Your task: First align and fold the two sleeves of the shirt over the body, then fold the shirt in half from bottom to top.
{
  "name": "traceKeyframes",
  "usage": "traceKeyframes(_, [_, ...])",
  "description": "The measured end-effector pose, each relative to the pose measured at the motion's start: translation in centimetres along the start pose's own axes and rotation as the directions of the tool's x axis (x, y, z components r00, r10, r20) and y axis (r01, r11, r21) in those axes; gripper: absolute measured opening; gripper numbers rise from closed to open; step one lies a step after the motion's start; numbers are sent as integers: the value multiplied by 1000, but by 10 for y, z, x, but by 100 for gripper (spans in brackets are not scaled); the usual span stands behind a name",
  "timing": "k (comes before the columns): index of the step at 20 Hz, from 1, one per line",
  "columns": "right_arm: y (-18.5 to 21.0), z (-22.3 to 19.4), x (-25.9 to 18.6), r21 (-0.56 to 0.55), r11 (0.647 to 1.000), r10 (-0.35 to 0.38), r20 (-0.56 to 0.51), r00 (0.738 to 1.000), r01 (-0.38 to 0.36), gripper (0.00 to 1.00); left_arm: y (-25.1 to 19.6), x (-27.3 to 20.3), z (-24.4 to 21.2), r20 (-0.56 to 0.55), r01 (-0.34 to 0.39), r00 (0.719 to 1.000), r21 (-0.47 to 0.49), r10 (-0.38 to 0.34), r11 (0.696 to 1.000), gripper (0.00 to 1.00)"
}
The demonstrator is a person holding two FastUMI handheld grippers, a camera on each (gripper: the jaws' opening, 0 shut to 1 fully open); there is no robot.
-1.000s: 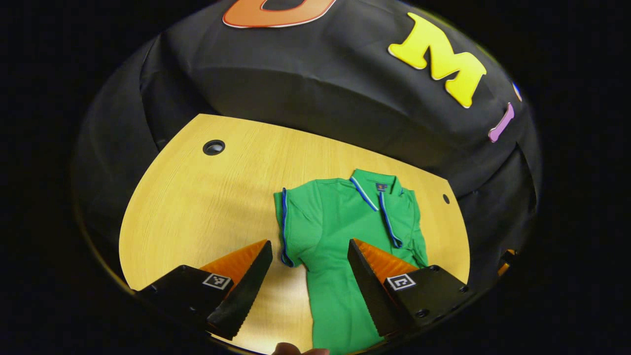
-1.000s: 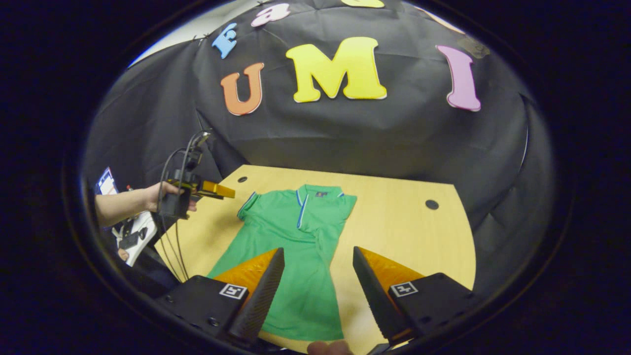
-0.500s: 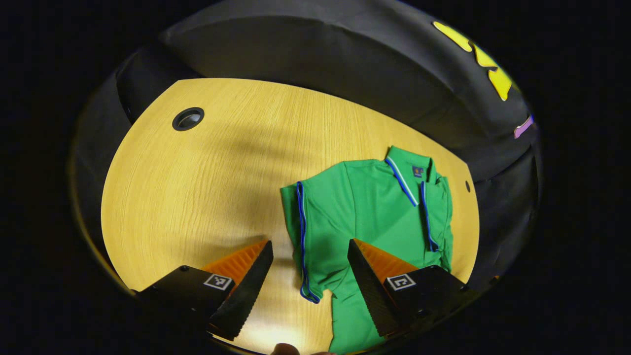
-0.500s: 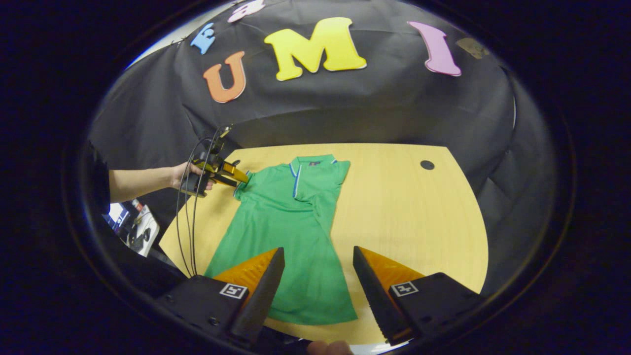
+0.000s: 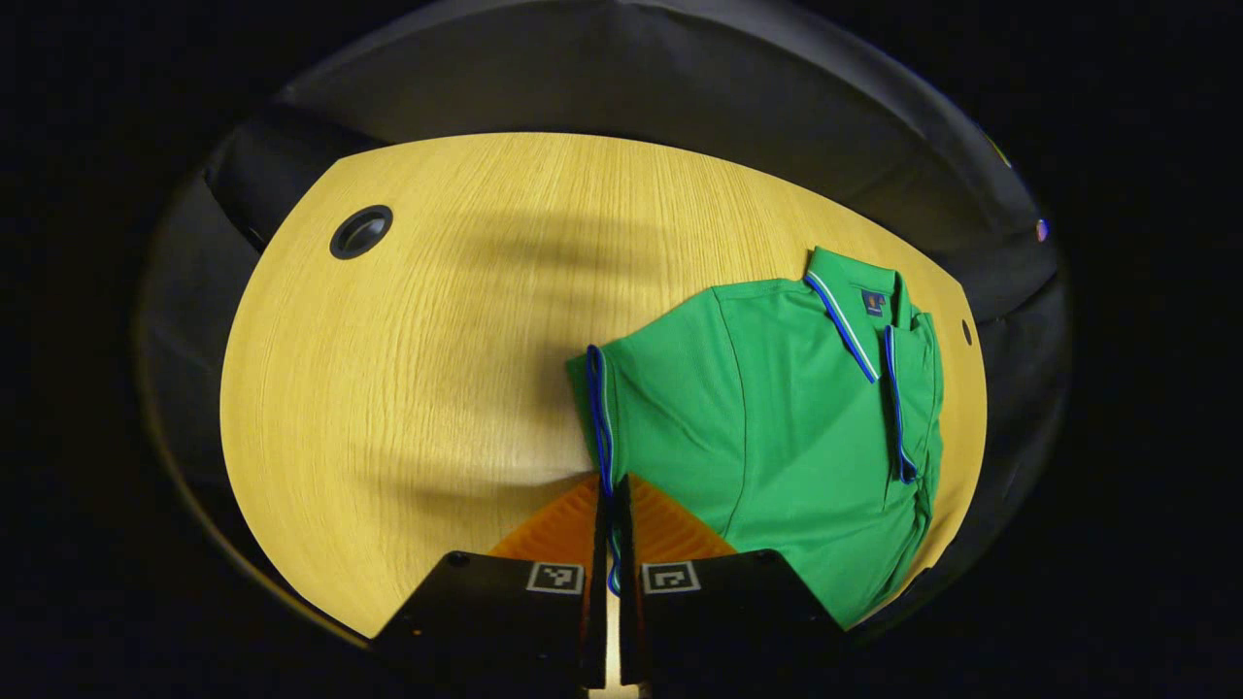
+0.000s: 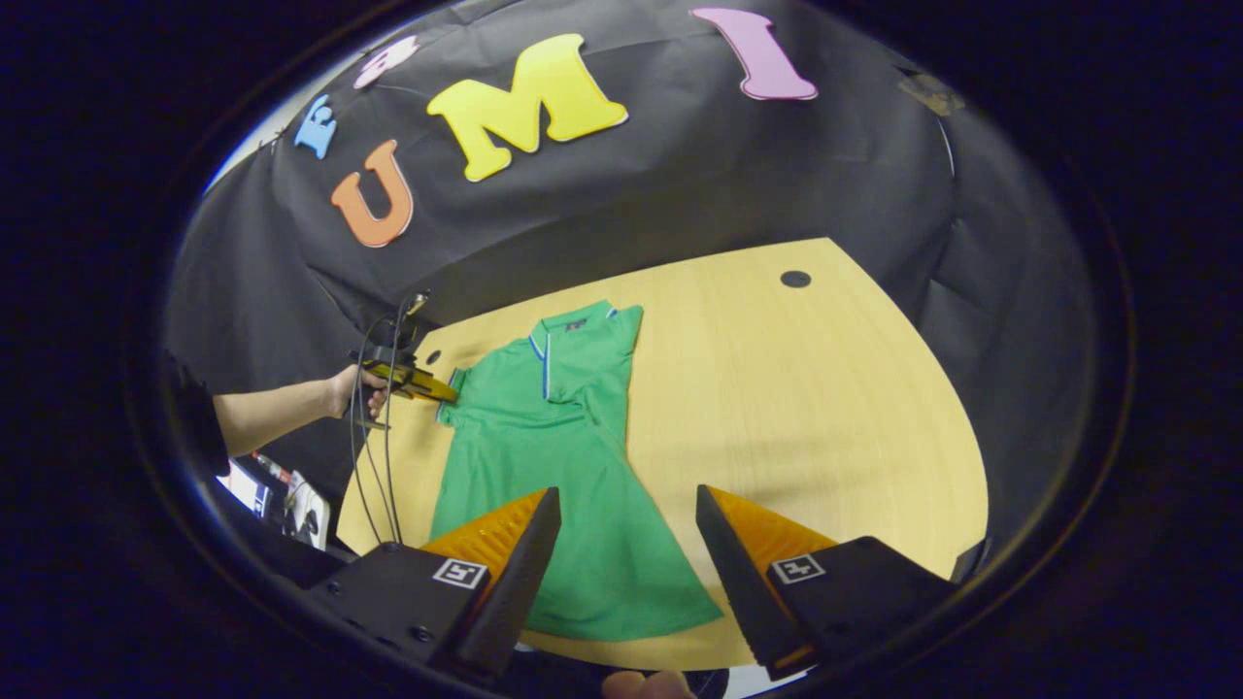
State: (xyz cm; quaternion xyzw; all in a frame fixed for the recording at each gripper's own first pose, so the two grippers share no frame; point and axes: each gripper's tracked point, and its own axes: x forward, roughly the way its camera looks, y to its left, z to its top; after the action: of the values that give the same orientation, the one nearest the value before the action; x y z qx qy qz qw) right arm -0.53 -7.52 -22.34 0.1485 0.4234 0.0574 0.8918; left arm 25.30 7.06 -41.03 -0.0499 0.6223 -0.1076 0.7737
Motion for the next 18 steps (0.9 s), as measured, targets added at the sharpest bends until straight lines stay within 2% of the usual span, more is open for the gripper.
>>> traceKeyframes(3, [-6,-4,-1,-14,1000,-24,-3,1000,24,84,-13,-26,20,42,38,998,-24,-37,999,5])
traceKeyframes(4, [-4,-4,-2,-13,1000,-19,-2,1000,19,92,-19,-38,29,59,50,997,-27,-48,998,5])
traceKeyframes(9, [7,10,-5,-103,994,-17,79,997,26,92,-68,-94,75,124,117,986,-16,-114,993,4])
traceKeyframes(10, [13,12,-7,-103,995,-3,90,996,13,85,-82,-96,70,130,127,984,-3,-125,992,4])
traceKeyframes(11, [15,14,-9,-102,995,6,104,995,5,85,-90,-86,71,135,129,982,12,-129,992,4])
traceKeyframes(12, [16,16,-12,-100,995,9,115,993,2,92,-98,-99,75,138,121,983,33,-124,992,4])
traceKeyframes(14, [15,15,-17,-86,996,13,131,991,-2,92,-121,-103,74,130,128,982,66,-135,990,4])
traceKeyframes(15, [12,15,-21,-82,997,11,142,990,1,84,-136,-103,73,123,141,981,81,-151,987,4])
traceKeyframes(16, [7,15,-25,-80,997,-1,150,989,14,84,-149,-101,71,115,151,980,96,-162,984,4])
traceKeyframes(17, [3,12,-28,-76,997,-12,154,988,24,92,-158,-97,69,109,159,979,107,-170,981,4])
traceKeyframes(18, [0,10,-30,-68,997,-17,152,988,27,92,-164,-92,68,104,157,980,112,-169,981,4])
